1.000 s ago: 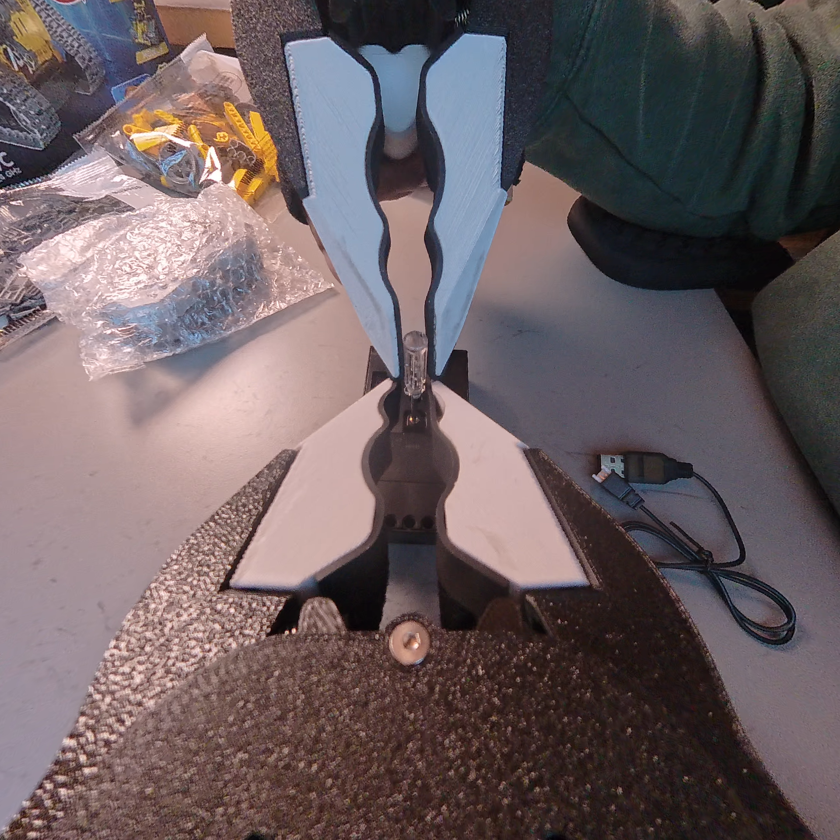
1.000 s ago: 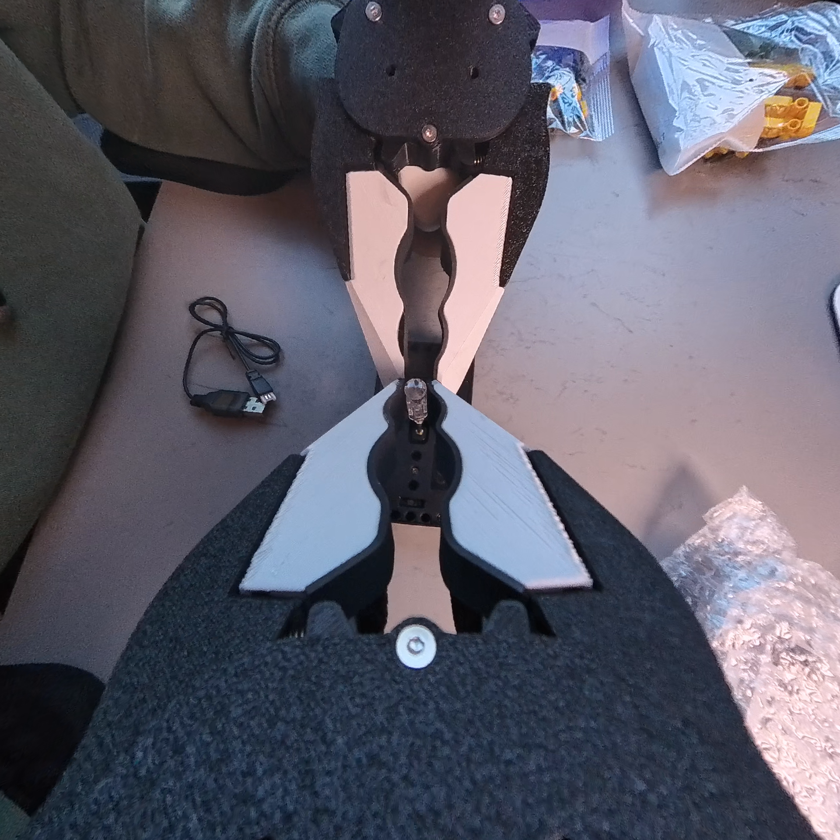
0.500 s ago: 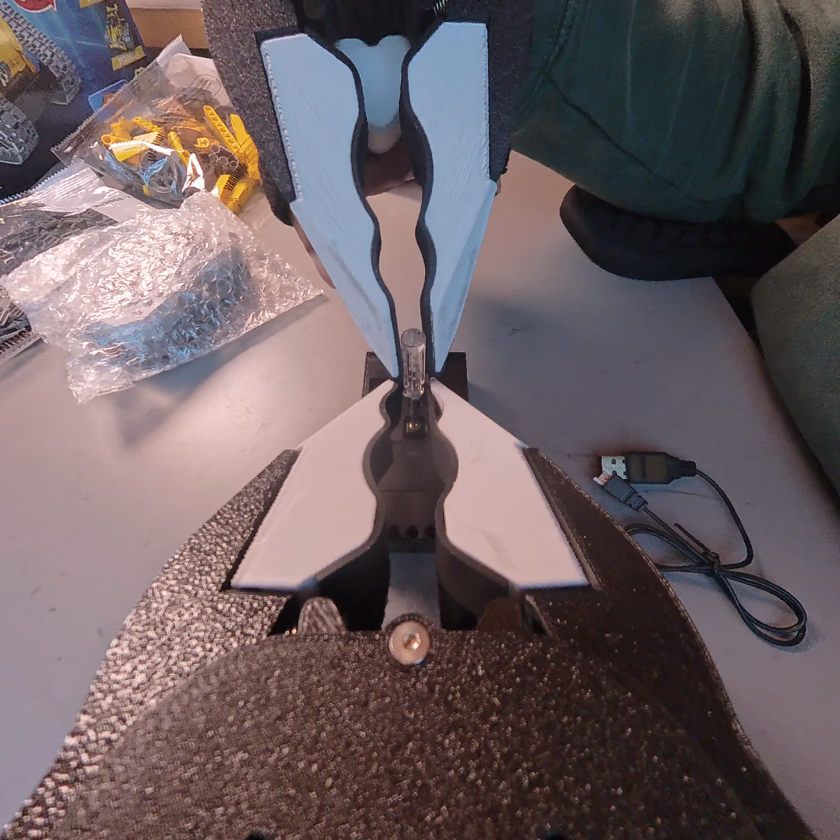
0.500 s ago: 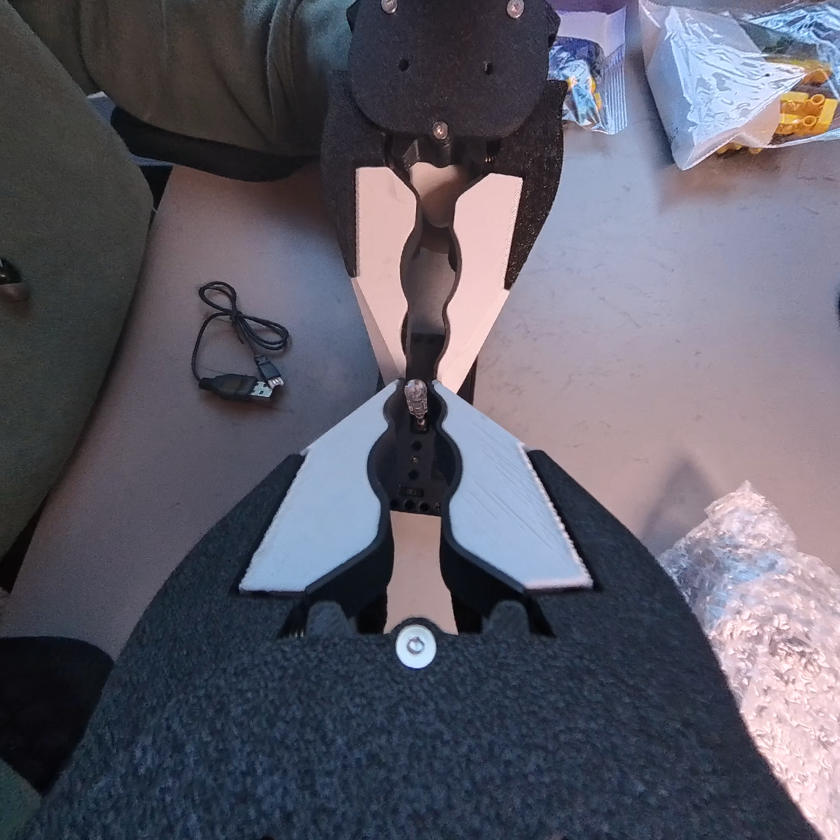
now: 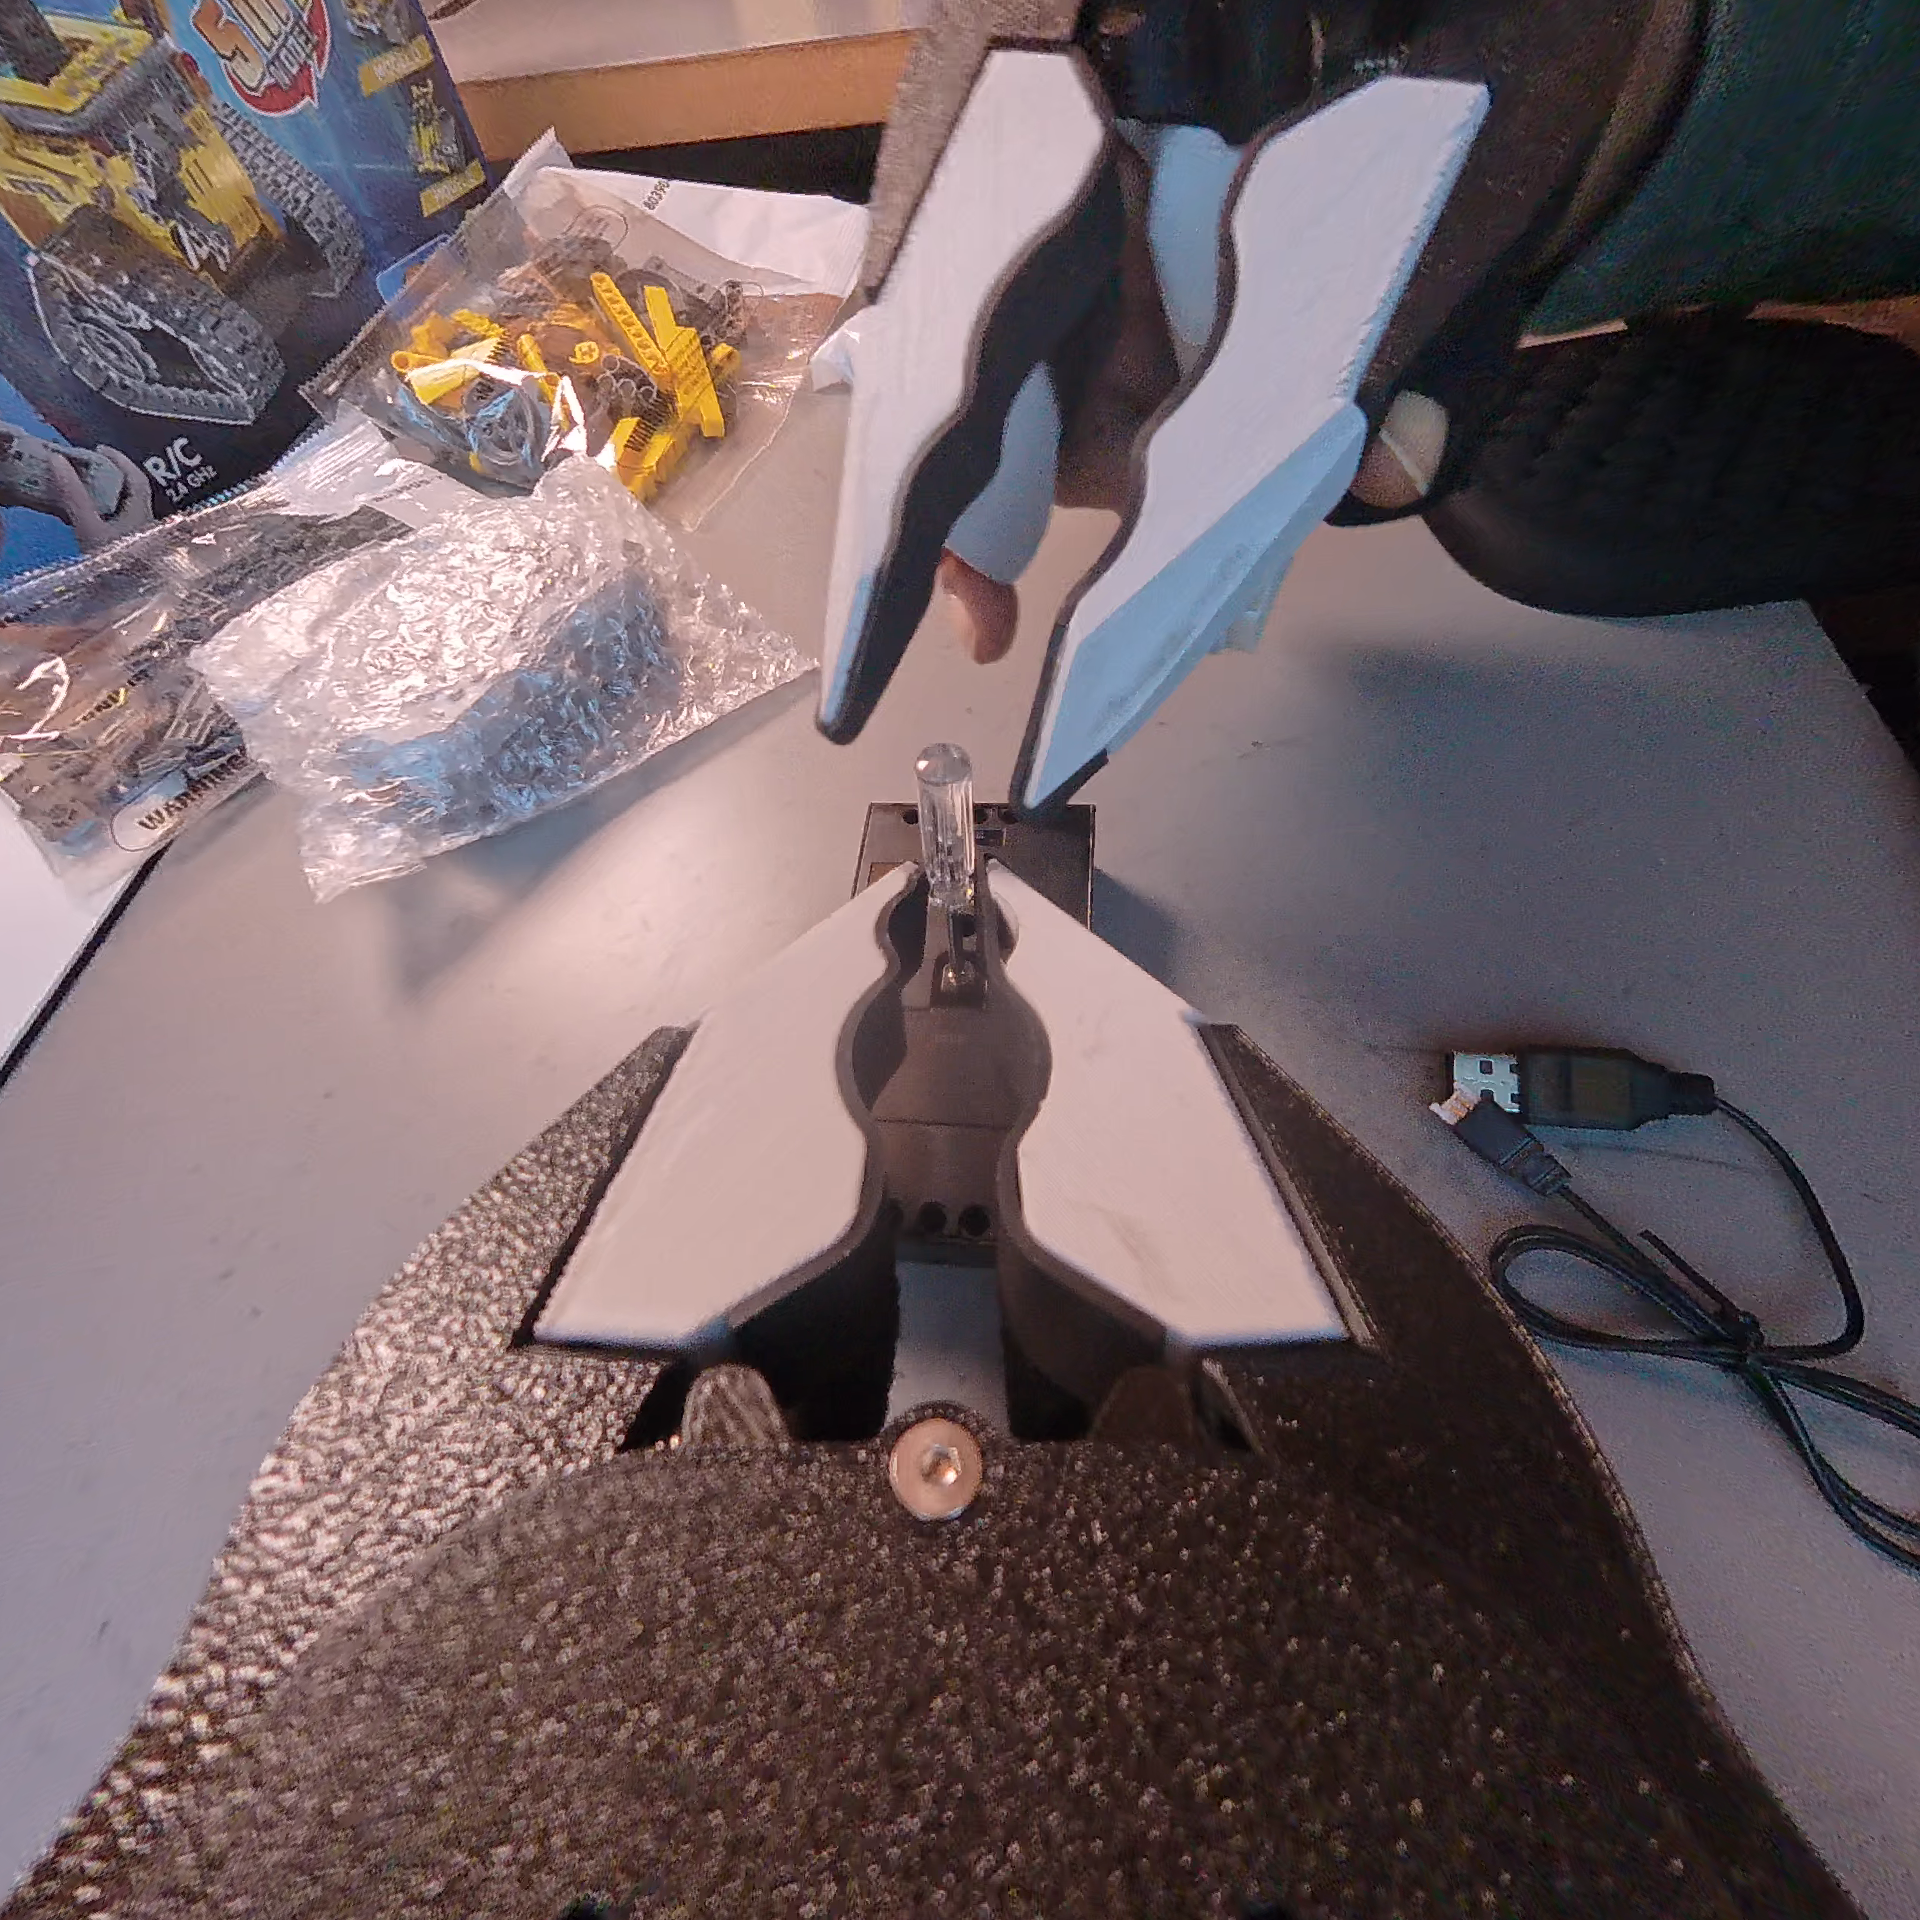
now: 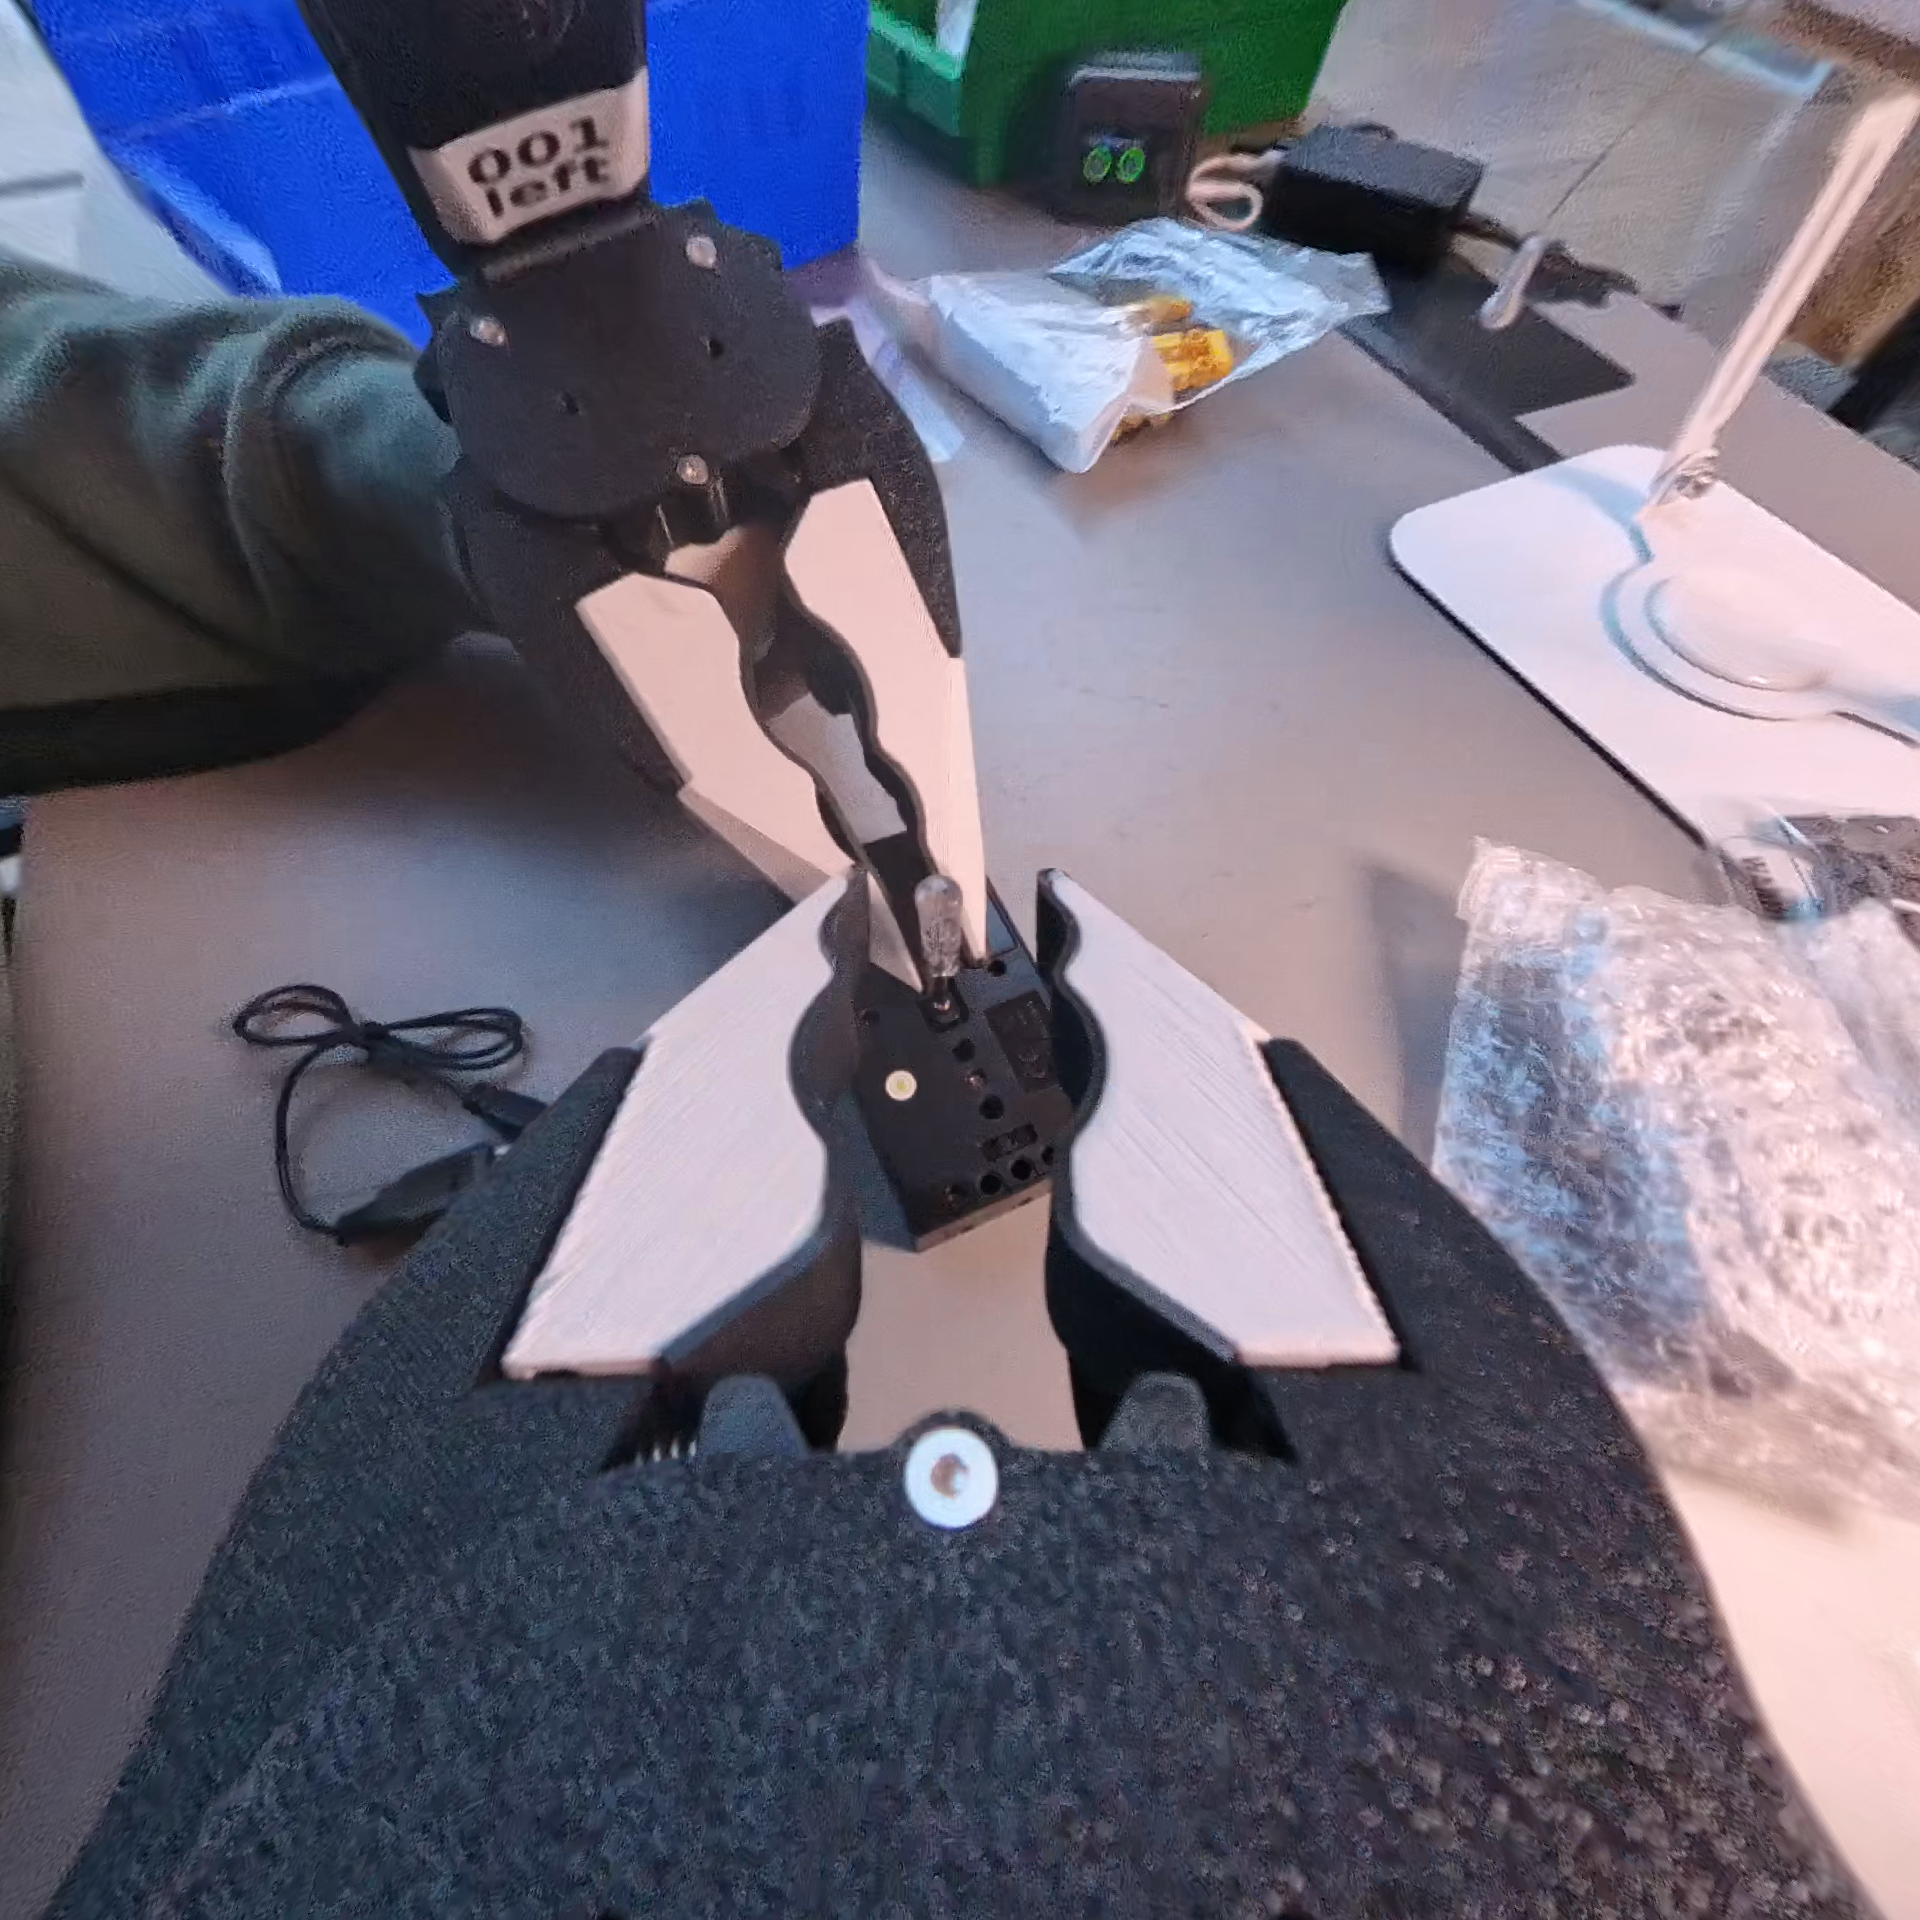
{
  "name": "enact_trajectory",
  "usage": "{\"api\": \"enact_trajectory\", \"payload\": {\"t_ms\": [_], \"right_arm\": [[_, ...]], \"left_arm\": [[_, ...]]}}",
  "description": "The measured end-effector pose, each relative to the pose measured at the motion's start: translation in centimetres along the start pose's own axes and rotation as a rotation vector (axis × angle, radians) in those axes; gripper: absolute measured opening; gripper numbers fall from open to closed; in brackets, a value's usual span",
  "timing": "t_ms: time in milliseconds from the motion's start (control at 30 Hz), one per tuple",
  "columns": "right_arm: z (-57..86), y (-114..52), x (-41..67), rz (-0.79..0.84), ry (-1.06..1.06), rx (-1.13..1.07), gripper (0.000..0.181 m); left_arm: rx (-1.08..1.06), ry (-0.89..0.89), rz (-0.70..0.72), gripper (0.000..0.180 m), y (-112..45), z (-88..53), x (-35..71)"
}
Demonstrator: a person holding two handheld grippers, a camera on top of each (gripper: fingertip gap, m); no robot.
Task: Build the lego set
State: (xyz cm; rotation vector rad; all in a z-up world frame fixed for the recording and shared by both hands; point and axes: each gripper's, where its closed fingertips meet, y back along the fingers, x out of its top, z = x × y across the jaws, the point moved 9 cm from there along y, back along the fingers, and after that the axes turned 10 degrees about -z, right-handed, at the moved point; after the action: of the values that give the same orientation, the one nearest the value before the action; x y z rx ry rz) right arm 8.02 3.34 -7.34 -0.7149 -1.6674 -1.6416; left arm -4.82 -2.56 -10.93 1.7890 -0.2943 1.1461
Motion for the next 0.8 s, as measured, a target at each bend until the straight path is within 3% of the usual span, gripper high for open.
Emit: {"api": "enact_trajectory", "payload": {"t_ms": [200,433,700,800], "right_arm": [[-2.1,-0.7,-1.4,0.145,-0.181,-0.218,0.018],[-1.6,-1.4,-1.1,0.123,-0.166,-0.189,0.006],[2.3,-2.3,1.3,-0.083,0.289,0.312,0.006],[3.5,-2.9,2.0,-0.137,0.342,0.461,0.006]], "left_arm": [[0.012,0.027,-0.001,0.008,0.1,-0.2,-0.1],[0.028,0.042,-0.001,0.009,0.2,-0.3,-0.2],[-0.049,0.062,0.009,0.015,0.6,-0.8,-0.5],[-0.045,0.062,0.002,0.012,0.5,-1.0,-0.5]]}}
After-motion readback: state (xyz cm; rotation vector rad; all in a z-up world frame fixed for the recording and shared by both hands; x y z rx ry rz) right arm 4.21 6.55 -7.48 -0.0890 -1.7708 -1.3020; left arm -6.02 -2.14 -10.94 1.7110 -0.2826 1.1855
